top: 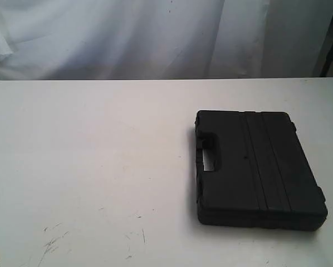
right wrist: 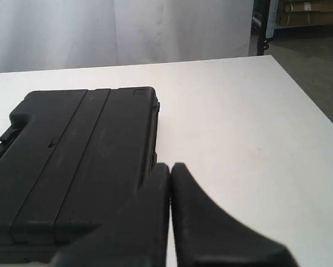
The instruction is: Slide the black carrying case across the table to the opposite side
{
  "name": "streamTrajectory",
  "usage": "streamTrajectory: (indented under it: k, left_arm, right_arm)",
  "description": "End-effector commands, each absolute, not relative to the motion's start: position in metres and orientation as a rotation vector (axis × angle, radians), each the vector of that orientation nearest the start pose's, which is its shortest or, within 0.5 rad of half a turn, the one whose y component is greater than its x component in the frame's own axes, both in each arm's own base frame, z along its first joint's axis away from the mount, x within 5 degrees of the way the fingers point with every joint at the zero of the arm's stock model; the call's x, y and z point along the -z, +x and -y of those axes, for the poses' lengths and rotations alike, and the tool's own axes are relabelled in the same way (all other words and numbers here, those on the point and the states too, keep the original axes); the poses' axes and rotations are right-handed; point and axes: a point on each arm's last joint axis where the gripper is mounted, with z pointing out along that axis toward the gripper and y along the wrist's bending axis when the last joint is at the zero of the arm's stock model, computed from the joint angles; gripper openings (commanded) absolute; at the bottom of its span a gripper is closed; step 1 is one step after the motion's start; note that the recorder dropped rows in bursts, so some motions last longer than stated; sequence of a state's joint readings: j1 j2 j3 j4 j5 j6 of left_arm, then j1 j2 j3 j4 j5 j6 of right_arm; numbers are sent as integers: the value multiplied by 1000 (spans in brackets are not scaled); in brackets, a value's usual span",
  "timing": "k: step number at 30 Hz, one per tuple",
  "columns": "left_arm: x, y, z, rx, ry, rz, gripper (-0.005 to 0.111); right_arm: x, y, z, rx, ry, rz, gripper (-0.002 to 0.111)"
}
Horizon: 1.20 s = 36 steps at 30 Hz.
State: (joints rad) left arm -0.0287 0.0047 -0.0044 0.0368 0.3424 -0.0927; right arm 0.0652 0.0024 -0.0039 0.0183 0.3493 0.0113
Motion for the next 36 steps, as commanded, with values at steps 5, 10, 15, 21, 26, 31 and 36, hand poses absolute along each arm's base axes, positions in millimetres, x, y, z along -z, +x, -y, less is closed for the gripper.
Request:
streamTrajectory:
  k: [5, 10, 15, 21, 26, 31, 36]
  left_arm:
    - [-183, 54, 1, 57, -31, -1816, 0]
    - [-183, 54, 1, 57, -31, -1816, 0]
    - [-183, 54, 1, 57, -31, -1816, 0]
    - [-183, 54, 1, 57, -31, -1816, 0]
    - [-183, 54, 1, 57, -31, -1816, 0]
    - [-183, 54, 1, 57, -31, -1816, 0]
    - [-183, 54, 1, 57, -31, -1816, 0]
  right_arm:
    - [-191, 55, -5, -114, 4, -1727, 0]
    - [-215, 56, -3, -155, 58, -1465, 0]
    - [-223, 55, -2, -152, 63, -1379, 0]
    - [-225, 54, -2, -149, 62, -1356, 0]
    - [-237, 51, 0, -143, 70, -1219, 0]
    - [-251, 46, 1, -195, 107, -1118, 0]
    - [-296, 33, 1, -212, 98, -1050, 0]
